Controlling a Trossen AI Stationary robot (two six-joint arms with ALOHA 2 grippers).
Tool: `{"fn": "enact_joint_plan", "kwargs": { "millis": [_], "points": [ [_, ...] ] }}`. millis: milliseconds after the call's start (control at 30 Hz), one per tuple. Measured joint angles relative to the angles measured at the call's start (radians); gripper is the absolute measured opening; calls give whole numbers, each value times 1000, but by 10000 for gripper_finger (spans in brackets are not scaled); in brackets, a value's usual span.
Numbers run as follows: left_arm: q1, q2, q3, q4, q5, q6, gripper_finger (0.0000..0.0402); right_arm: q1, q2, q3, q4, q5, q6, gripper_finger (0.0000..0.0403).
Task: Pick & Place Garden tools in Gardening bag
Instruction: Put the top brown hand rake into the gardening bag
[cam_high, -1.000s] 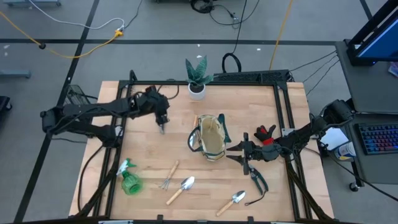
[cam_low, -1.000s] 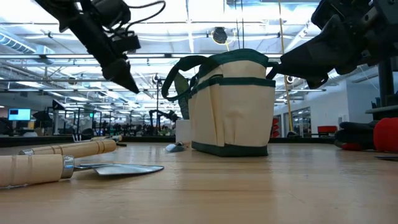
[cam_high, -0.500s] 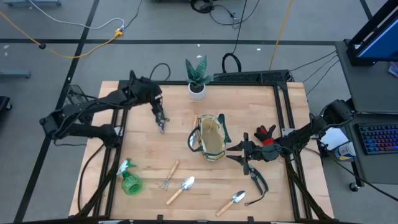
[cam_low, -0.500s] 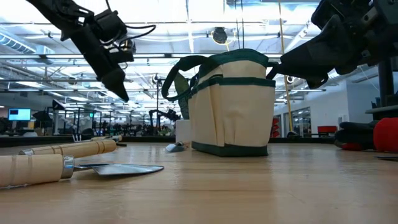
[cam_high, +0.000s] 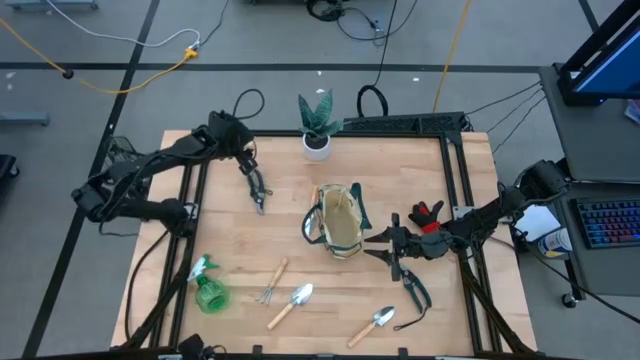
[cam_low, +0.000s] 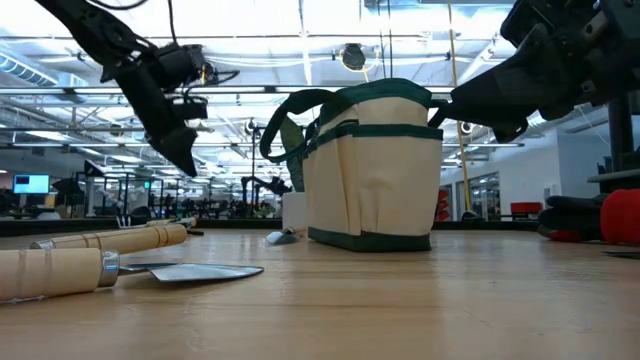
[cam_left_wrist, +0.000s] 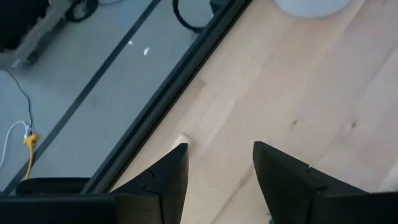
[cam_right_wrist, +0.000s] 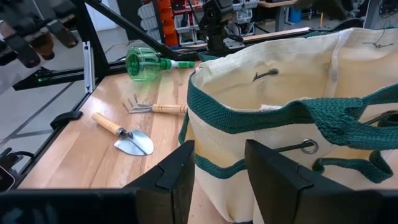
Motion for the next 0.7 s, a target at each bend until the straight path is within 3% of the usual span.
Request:
{"fn": "enact_joint_plan", "kwargs": {
  "millis": [700],
  "points": [
    [155, 211, 0, 89, 19, 34, 186, 0, 0, 0, 0, 0, -16, 134]
  ]
}}
